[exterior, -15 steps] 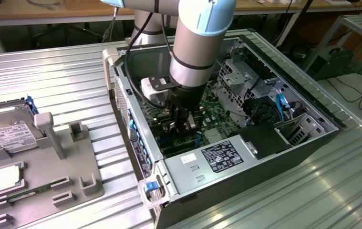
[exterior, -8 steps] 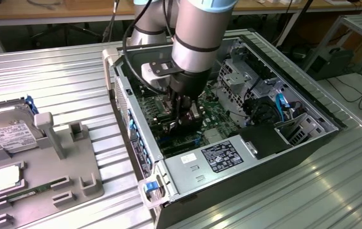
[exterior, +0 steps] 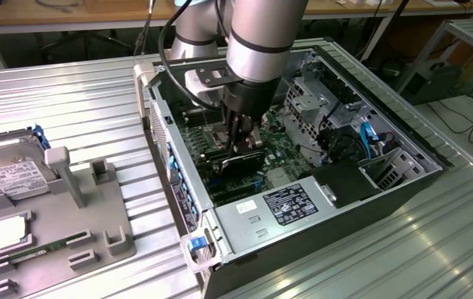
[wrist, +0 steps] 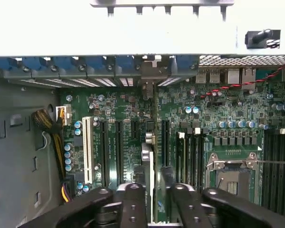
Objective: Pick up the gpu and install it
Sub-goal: 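Insert the gpu into the slot, then press down on the gpu until it lock into place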
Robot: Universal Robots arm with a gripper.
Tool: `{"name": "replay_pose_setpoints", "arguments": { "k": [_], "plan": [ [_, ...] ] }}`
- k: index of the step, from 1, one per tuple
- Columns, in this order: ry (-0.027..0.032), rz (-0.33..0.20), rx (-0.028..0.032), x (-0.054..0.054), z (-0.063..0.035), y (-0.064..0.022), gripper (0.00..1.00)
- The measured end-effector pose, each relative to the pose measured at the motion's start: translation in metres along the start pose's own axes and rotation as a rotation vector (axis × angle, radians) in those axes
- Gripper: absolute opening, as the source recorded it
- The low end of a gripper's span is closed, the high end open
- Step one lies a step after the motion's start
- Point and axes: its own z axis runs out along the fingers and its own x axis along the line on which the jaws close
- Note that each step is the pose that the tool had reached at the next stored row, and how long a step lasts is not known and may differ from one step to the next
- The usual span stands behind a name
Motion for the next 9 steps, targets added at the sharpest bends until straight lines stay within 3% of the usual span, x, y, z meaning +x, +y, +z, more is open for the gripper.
{"name": "replay_pose_setpoints", "arguments": {
  "k": [3,9],
  "plan": [
    [0.0001,0.0,0.0,0.0,0.0,0.0001,0.11],
    [0.0001,0.0,0.0,0.0,0.0,0.0003,0.11]
  ]
}}
